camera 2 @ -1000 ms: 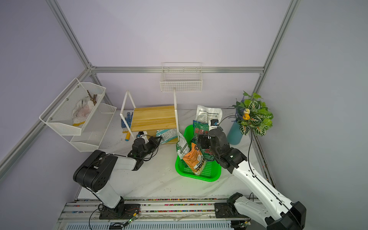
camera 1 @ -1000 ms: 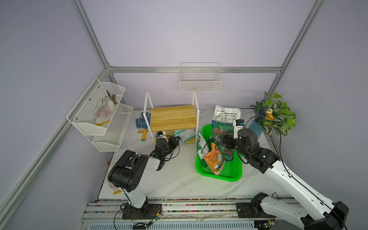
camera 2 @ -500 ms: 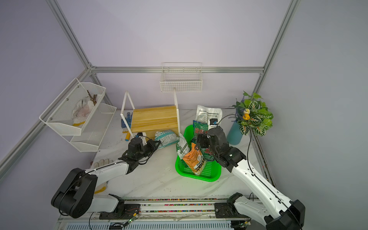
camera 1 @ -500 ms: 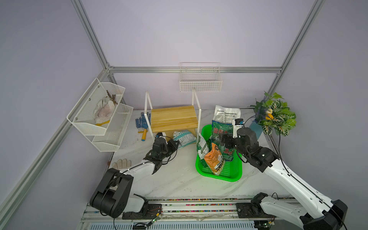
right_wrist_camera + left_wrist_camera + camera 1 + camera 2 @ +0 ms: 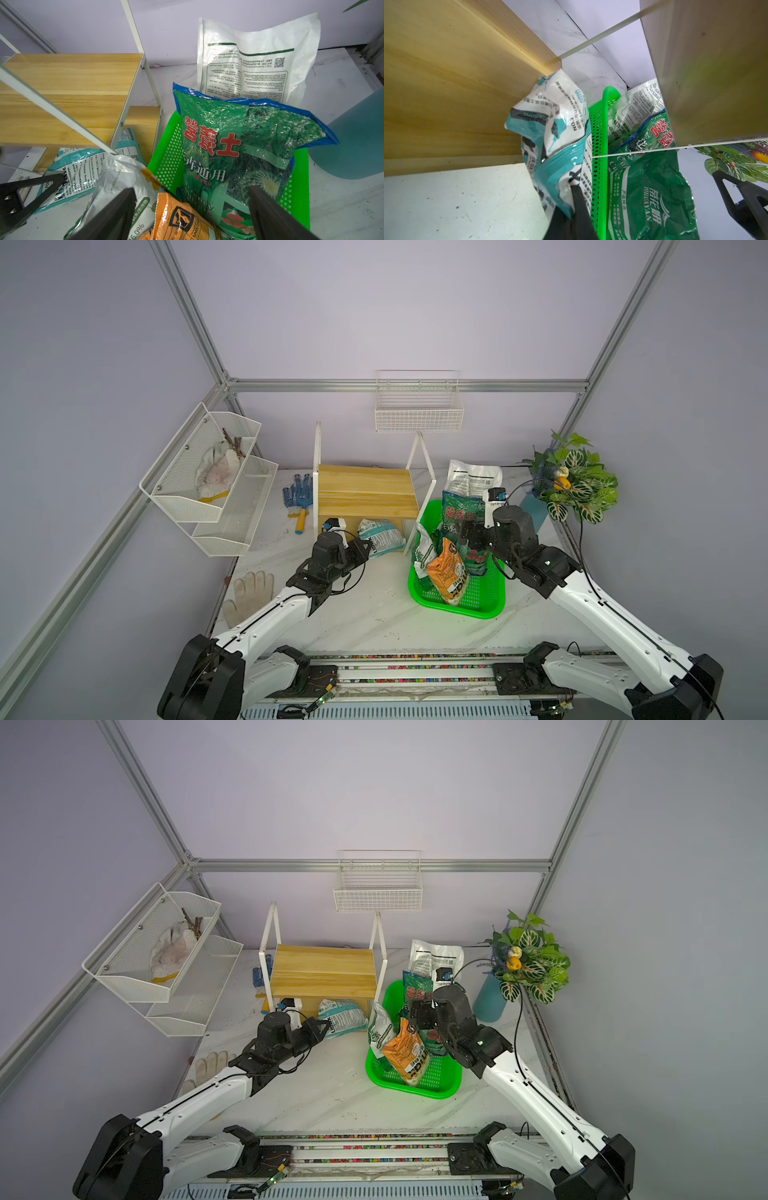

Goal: Take down the fertilizer bag from the shelf
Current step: Pick up the fertilizer bag from the shelf.

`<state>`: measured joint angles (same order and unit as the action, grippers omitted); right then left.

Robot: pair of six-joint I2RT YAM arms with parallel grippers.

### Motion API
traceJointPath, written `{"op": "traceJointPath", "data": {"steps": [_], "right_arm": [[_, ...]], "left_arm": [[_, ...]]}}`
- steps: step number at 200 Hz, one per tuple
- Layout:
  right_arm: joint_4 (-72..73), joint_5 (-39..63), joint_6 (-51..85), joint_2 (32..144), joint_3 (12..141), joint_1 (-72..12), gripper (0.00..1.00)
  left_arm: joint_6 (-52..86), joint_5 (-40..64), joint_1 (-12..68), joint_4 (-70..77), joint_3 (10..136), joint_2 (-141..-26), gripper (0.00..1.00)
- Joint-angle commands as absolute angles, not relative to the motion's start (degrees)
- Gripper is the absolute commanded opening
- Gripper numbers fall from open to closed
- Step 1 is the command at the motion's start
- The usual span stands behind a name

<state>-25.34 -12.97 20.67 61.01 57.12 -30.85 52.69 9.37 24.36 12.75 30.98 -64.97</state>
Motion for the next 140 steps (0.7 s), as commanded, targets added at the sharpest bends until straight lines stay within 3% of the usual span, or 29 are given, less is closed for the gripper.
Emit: {"op": "traceJointPath", "data": {"steps": [1,81,140], "right_arm": [[-25.7,-12.9,21.4,60.1,59.2,-30.6,0.89],[-26.6,-13.9,20.9,59.4,59.2,-30.7,0.89],[-26.6,-14.2,20.7,59.4,58.9,-30.6,0.89]], "left_arm": [[47.3,6.5,24.4,25.9,28.1,-64.8,0.00],[47.6,6.7,23.1,34.0,29.8,-75.2,0.00],[48.5,7.7,21.9,34.5,29.4,-76.3,0.00]]}}
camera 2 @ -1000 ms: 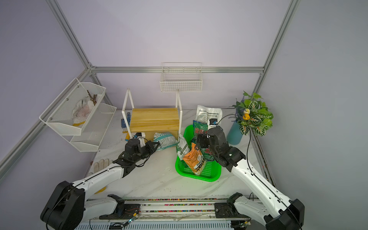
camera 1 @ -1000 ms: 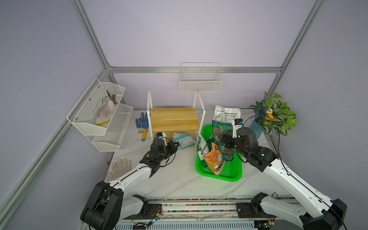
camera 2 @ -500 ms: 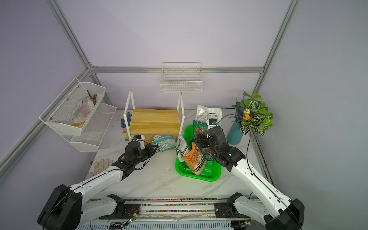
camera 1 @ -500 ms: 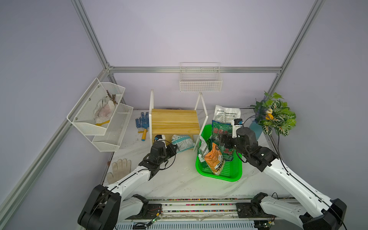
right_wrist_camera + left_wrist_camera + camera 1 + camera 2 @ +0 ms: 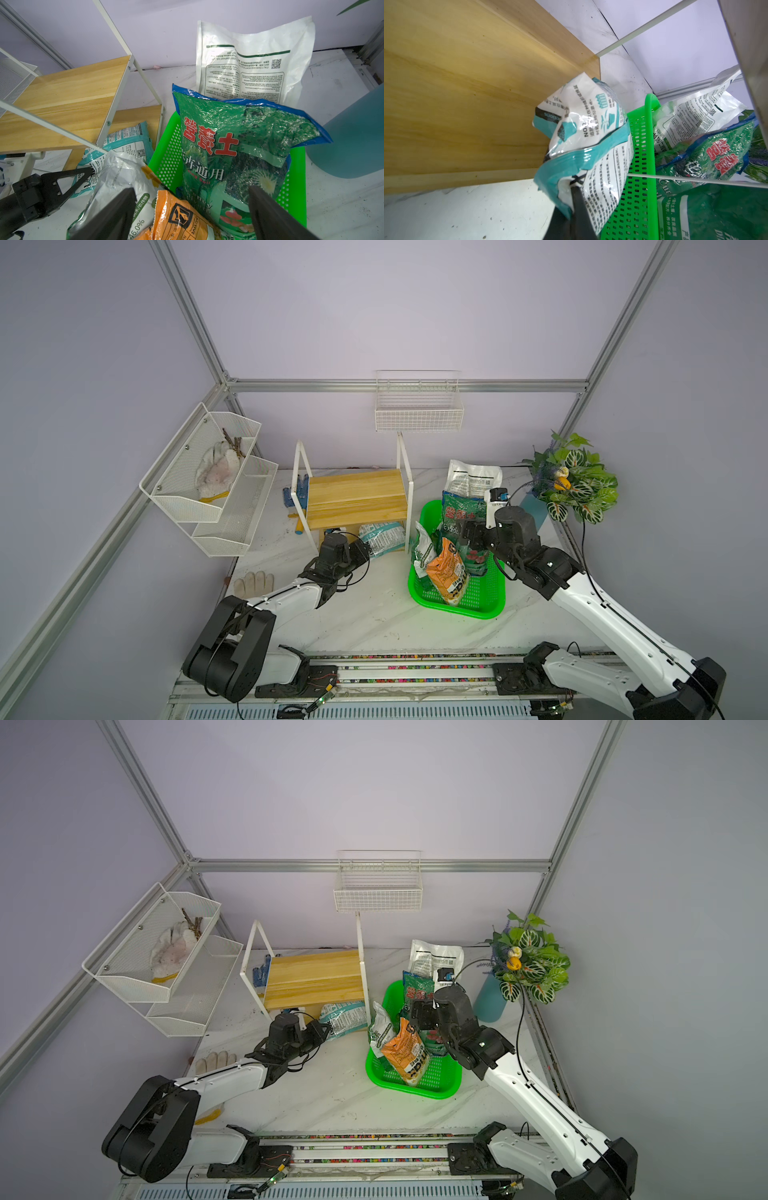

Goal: Take down the fertilizer bag from the shelf
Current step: Pick up the fertilizer bag from the shelf.

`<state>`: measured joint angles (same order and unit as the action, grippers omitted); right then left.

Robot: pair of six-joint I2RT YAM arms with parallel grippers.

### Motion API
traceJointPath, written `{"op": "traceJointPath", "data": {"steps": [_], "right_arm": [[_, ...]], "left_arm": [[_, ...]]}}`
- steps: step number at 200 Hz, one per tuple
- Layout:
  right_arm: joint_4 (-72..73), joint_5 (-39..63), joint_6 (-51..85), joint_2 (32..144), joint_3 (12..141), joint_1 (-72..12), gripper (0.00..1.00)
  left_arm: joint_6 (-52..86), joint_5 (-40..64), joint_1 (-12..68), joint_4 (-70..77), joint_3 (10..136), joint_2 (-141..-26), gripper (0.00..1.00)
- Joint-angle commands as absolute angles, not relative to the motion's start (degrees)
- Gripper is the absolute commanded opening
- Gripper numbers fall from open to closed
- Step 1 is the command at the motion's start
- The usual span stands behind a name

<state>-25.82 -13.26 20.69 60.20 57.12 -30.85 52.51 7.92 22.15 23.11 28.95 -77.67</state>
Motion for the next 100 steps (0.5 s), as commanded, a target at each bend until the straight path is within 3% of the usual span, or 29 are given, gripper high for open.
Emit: {"op": "traceJointPath", "data": {"steps": [1,57,100], "right_arm": [[-26.6,-14.2,20.7,59.4,58.9,-30.6,0.89],[-26.1,-13.8,21.0,59.5,58.8,-30.7,0.89],[-26.5,-14.1,20.9,59.3,59.2,-30.6,0.89]], "left_arm": [[48.6,7.7,21.9,34.4,29.3,-76.2,0.00],[58.1,8.2,21.9,56.4,17.4,-80.4,0.00],[58.5,7.9,22.0,58.8,17.3,-81.8,0.00]]}}
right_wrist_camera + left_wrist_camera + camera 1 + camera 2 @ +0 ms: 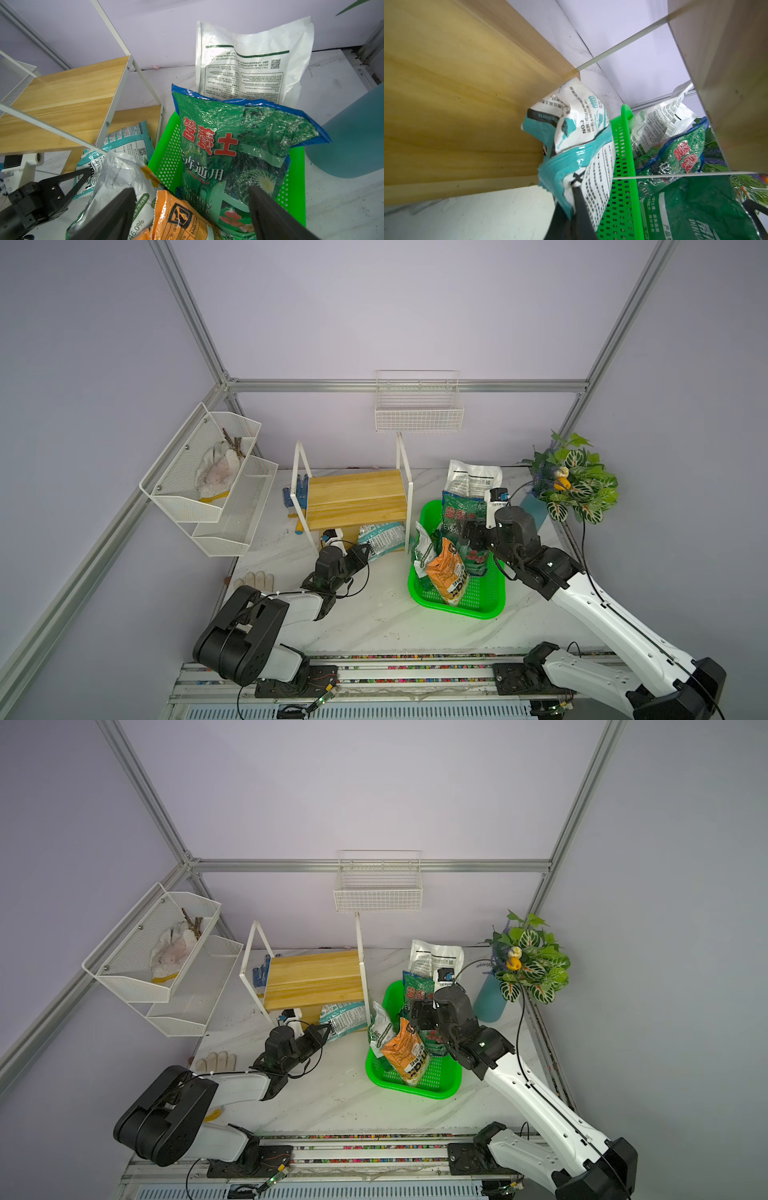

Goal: Take down the fertilizer bag from the shelf
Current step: Pick up the fertilizer bag from the shelf.

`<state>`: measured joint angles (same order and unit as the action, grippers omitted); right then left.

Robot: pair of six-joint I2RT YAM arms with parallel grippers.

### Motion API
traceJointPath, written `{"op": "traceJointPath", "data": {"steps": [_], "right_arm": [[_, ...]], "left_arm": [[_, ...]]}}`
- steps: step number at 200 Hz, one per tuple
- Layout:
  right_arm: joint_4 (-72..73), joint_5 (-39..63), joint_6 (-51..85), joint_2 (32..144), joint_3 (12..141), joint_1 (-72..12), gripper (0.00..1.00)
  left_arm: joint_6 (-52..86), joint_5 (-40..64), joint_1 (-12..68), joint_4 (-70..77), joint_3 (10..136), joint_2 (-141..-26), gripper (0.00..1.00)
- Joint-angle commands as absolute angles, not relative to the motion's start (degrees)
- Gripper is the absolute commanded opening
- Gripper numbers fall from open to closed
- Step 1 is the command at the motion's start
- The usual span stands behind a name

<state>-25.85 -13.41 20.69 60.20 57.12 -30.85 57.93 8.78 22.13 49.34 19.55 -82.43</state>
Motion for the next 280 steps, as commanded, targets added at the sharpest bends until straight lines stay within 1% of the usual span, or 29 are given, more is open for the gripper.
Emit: {"op": "traceJointPath", "data": {"steps": [1,28,31,57,88,115,141,189,243,280], "right_arm": [[-26.5,-14.1,21.0,59.3,59.2,-30.6,0.89],[-26.5,-14.2,21.1,59.2,59.2,-30.6,0.89],[-26.5,-14.1,21.1,59.2,59.2,-30.6,0.89],[-26.5,-14.2,21.0,59.2,59.2,-30.7,0.89],[-26.3,-14.1,20.9,59.4,59.4,-30.6,0.89],[-25.9,-13.6,21.1,59.9,59.5,-30.6,0.89],[-25.6,-13.1,21.3,60.5,59.8,-30.6,0.89],[-25.8,-12.9,21.2,60.7,60.5,-30.6,0.89],[-26.7,-13.7,20.7,59.9,60.5,-30.7,0.89],[-26.4,-13.8,21.0,59.5,59.7,-30.6,0.89]], "left_arm": [[58.5,7.9,22.0,58.9,17.3,-81.8,0.00],[59.2,8.1,22.1,59.1,16.9,-81.5,0.00],[59.2,8.2,22.1,58.8,16.8,-79.6,0.00],[58.7,7.8,23.3,53.7,15.8,-74.7,0.00],[54.8,4.6,25.9,40.6,15.4,-64.4,0.00],[49.3,0.5,28.8,27.1,17.8,-53.9,0.00],[45.6,-0.6,30.4,19.2,20.8,-48.3,0.00],[43.3,0.2,33.7,14.9,27.3,-48.4,0.00],[36.9,-2.2,39.9,7.8,39.3,-48.7,0.00],[34.8,-2.6,42.3,3.9,45.9,-47.9,0.00]]}}
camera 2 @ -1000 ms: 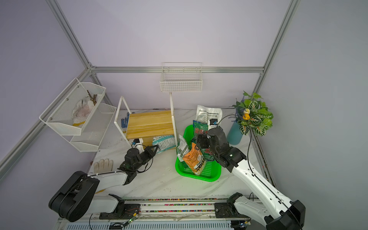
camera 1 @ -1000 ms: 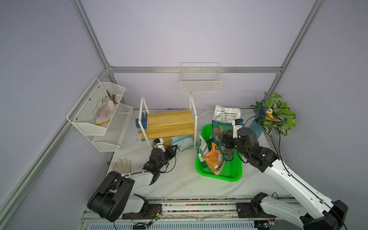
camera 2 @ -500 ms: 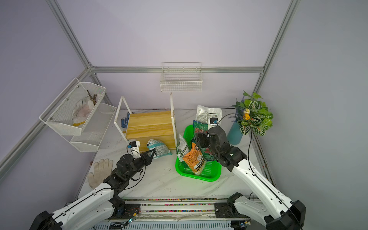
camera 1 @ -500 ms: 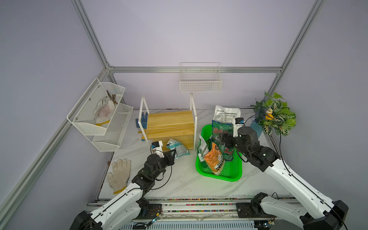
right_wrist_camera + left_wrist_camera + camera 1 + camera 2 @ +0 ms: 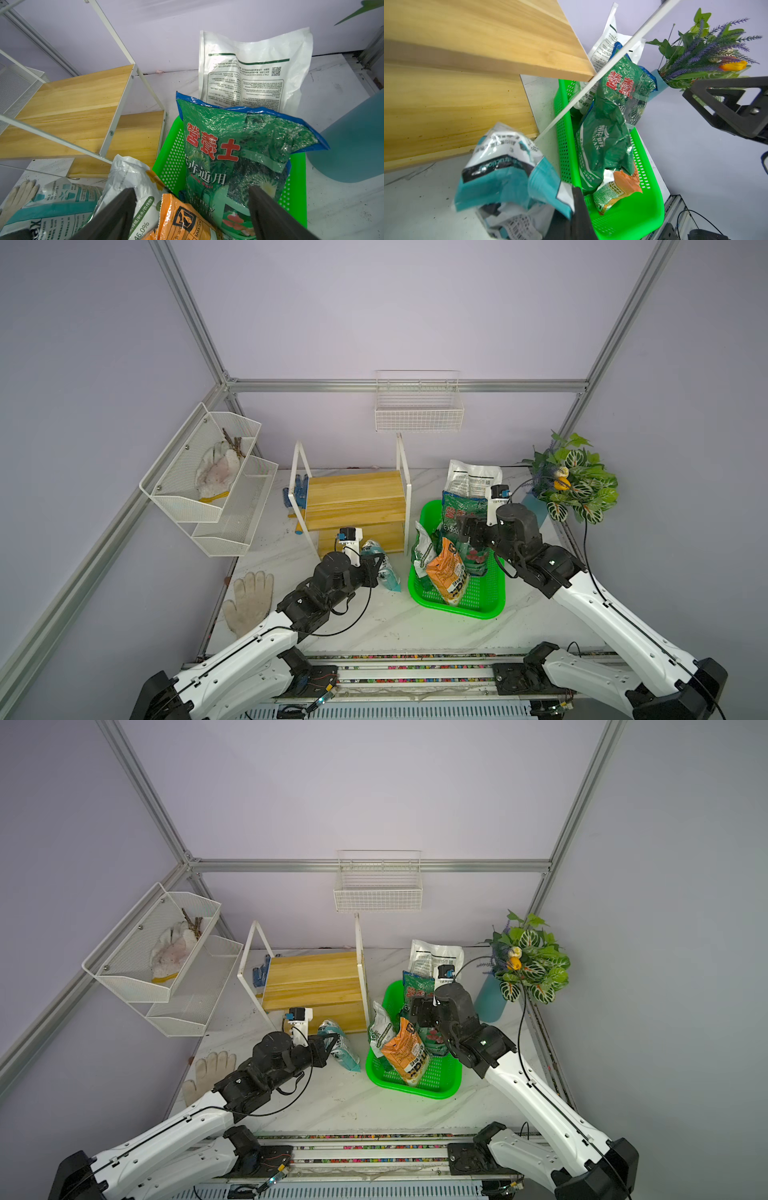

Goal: Take down the fertilizer bag from the shelf
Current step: Pick up the fertilizer bag from the shelf, then place the fertilizer bag in the storage box.

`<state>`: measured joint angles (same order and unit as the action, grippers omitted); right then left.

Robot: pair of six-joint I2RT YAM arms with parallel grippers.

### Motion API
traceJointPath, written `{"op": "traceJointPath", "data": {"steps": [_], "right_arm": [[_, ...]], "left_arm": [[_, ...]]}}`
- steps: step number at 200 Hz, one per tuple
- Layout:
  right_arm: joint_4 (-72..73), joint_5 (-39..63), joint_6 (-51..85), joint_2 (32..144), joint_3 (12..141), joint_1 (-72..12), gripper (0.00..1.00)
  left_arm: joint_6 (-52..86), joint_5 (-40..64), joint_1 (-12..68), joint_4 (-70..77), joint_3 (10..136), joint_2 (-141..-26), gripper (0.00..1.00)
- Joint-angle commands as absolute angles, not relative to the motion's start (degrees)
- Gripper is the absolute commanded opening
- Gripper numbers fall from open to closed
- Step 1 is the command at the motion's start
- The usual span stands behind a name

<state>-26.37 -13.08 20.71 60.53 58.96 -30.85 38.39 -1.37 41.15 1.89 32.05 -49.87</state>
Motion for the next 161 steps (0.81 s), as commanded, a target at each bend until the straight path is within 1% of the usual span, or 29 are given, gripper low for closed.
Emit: {"op": "traceJointPath", "data": {"steps": [1,76,127,161], "right_arm": [[-26.4,-13.8,21.0,59.5,59.7,-30.6,0.89],[-26.2,-14.2,21.3,58.8,58.5,-30.6,0.89],[-26.4,-14.6,21.4,58.5,58.1,-30.7,0.90],[-26.4,-15.3,21.4,57.9,57.7,-30.7,0.90]], "left_arm": [[34.8,-2.6,42.4,3.8,46.0,-47.9,0.00],[26.5,-4.0,50.7,0.7,59.9,-50.1,0.00],[25.2,5.2,53.4,2.8,70.5,-59.1,0.00],[24.0,10.8,56.0,4.1,75.1,-65.6,0.00]]}}
